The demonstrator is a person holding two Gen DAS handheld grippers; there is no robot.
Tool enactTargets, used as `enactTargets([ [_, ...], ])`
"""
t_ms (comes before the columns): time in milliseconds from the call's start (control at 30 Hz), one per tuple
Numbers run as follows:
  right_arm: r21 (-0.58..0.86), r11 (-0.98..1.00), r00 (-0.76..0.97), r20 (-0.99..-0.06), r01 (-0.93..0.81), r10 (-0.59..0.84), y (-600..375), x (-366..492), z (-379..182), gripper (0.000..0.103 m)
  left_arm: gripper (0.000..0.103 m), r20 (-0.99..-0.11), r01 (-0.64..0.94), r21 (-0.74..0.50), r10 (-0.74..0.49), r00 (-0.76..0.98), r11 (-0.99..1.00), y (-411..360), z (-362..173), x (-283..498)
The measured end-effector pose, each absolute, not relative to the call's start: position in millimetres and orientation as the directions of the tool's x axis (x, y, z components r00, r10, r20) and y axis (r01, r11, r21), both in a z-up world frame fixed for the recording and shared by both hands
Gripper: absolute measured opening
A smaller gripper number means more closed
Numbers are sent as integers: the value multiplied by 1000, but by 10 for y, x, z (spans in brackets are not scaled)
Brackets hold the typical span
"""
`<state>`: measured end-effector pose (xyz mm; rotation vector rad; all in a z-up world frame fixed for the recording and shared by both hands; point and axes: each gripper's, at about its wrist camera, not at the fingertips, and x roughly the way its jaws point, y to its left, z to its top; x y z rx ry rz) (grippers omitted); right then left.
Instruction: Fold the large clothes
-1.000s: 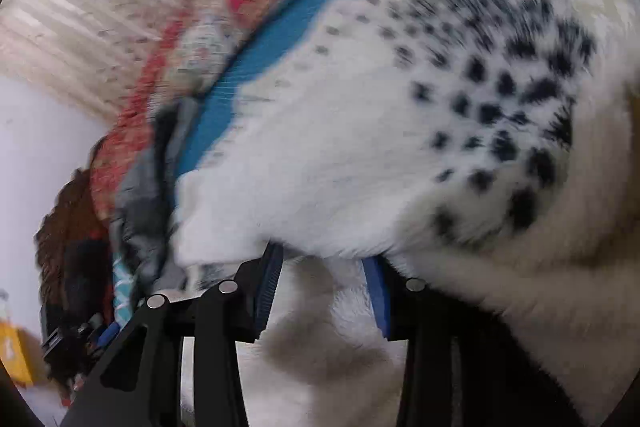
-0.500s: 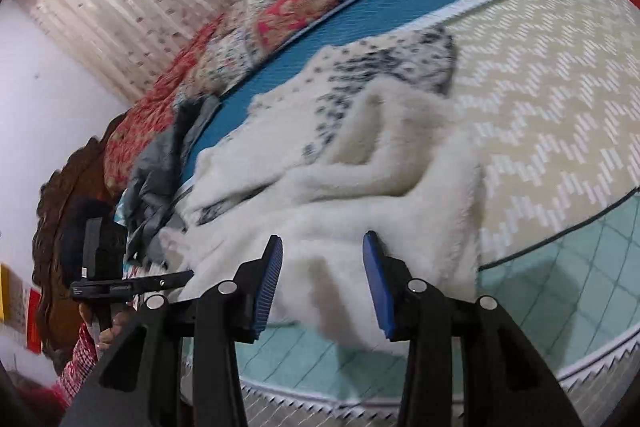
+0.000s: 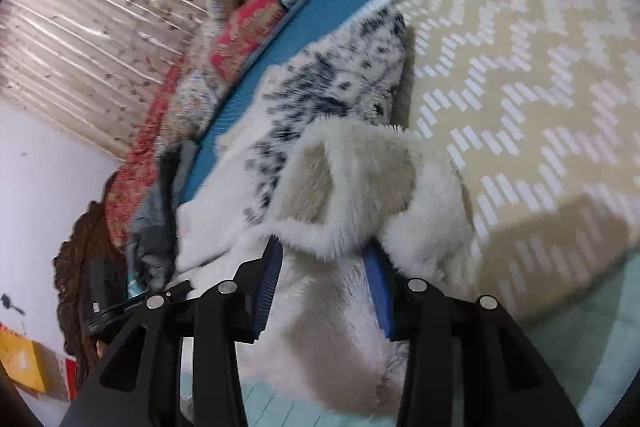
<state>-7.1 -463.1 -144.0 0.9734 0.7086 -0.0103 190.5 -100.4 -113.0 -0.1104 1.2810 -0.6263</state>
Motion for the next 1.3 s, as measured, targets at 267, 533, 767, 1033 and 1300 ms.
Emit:
enactTargets([
  [267,863,349,831,-471,365,296,-4670,-1036,-1739,35,74,-812,236,-519,-560,166,822,163,-1139,1450],
  [533,821,383,771,-549,424,323,-4480,-621,-1804,25,75,-711,64,-703,-703,-38,708,24,-1741,1198],
  [767,816,330,744,-572,474,345,-4490,-483,-1794,79,22,-724,44,-690,-689,-43,723,-215,-1738,1160],
  [1033,790,472,795,-548,390,260,-4455,-981,-1198,83,10,-687,176,-713,-726,19,679,-6,-1213,877],
  [1300,753,500,740,-610,429,284,-4128,-1595,-1294,83,10,-692,201,-710,-721,-27,675,305,-1343,335],
])
